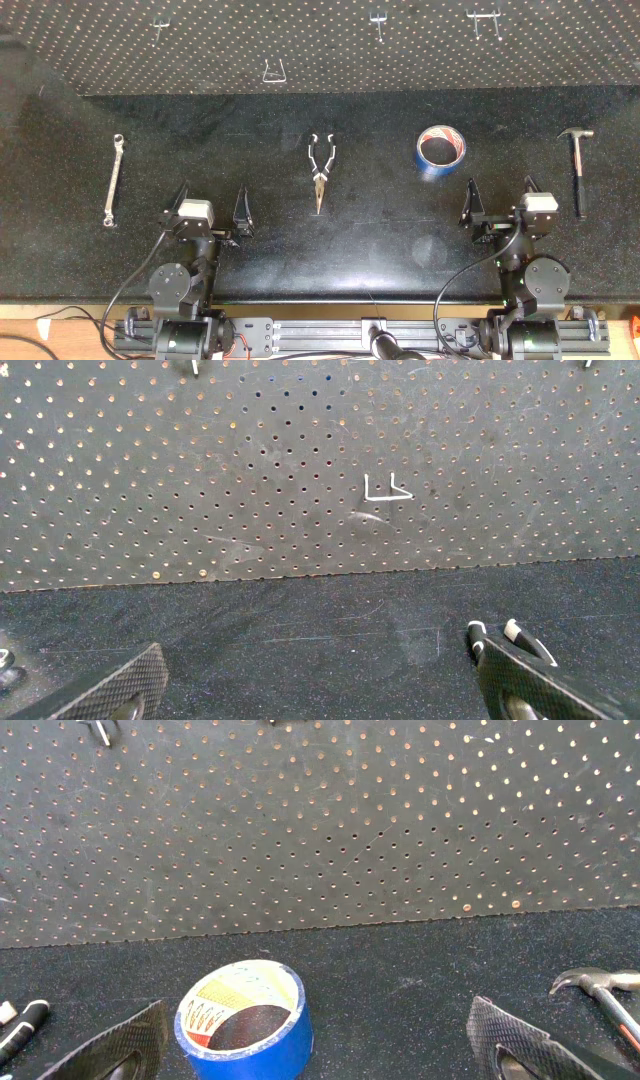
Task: Place Tools Onto Pegboard
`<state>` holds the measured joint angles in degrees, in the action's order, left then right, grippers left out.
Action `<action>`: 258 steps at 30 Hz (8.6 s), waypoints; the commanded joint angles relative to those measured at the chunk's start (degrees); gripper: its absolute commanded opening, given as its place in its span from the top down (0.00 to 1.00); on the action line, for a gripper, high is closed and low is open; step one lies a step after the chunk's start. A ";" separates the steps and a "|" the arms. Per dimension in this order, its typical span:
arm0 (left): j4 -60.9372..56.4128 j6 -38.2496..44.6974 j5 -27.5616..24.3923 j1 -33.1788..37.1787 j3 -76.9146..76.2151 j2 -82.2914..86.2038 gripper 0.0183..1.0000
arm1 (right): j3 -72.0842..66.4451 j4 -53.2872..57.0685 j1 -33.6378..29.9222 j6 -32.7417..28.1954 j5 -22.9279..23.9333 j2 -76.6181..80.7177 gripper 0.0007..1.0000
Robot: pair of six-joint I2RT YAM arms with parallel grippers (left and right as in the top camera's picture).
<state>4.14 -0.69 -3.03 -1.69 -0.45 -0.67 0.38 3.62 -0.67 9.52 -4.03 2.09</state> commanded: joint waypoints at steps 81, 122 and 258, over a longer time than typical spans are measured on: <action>10.34 11.50 -2.14 14.10 -36.79 -54.88 0.99 | -0.15 0.20 0.39 -0.83 -1.36 0.13 0.02; 4.98 6.91 1.03 16.50 -50.38 -73.88 0.72 | -0.15 0.20 0.39 -0.83 -1.36 0.13 0.02; 20.09 -12.04 17.88 -14.75 -85.05 -92.98 0.99 | -0.15 0.20 0.39 -0.83 -1.36 0.13 0.02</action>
<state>25.67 -13.47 13.52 -16.58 -84.79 -92.58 0.54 3.70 -0.67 9.50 -4.84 2.68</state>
